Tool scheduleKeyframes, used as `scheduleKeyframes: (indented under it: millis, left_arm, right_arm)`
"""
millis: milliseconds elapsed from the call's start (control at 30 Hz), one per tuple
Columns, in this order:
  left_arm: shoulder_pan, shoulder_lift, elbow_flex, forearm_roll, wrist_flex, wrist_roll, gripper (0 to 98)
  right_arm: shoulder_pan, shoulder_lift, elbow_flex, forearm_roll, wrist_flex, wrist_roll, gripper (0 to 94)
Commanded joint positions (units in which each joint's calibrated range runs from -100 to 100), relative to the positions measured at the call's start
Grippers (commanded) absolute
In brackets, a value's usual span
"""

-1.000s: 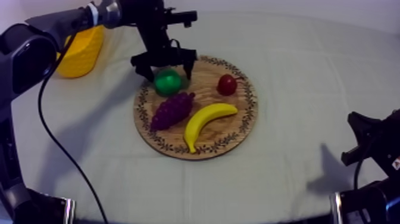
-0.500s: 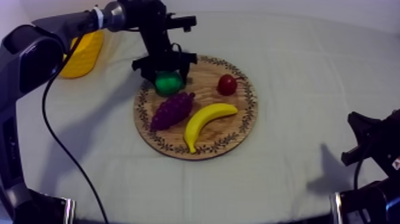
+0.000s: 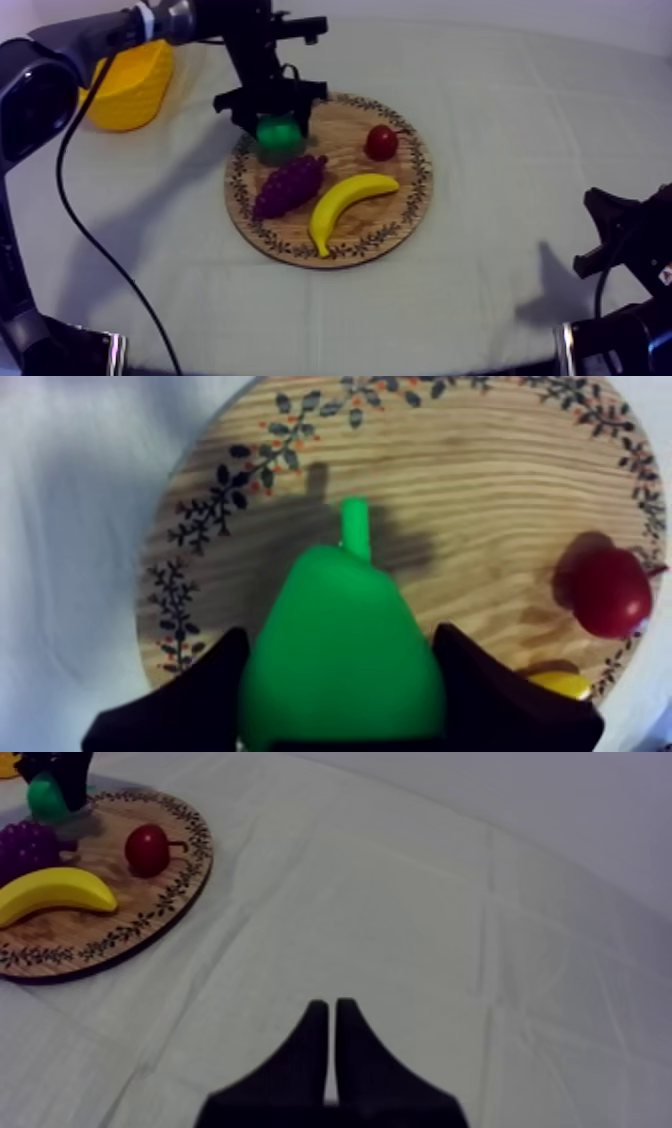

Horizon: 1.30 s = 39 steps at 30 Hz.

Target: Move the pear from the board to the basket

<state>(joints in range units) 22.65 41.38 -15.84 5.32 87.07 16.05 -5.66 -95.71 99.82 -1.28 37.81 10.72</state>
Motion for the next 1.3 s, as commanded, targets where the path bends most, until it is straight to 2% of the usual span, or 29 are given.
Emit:
scheduleKeyframes:
  millis: [0, 367, 667, 933, 1267]
  left_arm:
    - [0.1, -2.94, 0.29, -0.06, 0.84, 0.09, 58.1]
    - [1.73, -15.4, -7.7, -1.81, 11.12, 1.17, 56.7]
    - [1.27, -20.32, -9.24, -2.31, 12.7, 0.12, 57.6]
    - [-3.37, -21.15, -5.14, -3.75, 12.55, -1.37, 57.8]
    - [-12.12, -21.76, -4.85, -5.16, 12.21, -4.65, 57.7]
  right_arm:
    - [-0.01, -0.04, -0.05, -0.01, 0.02, 0.0, 0.4]
    - [-0.01, -0.04, -0.05, -0.01, 0.02, 0.0, 0.4]
    - [-0.01, -0.04, -0.05, -0.01, 0.02, 0.0, 0.4]
    - [-0.01, -0.04, -0.05, -0.01, 0.02, 0.0, 0.4]
    - [-0.01, -0.04, -0.05, -0.01, 0.02, 0.0, 0.4]
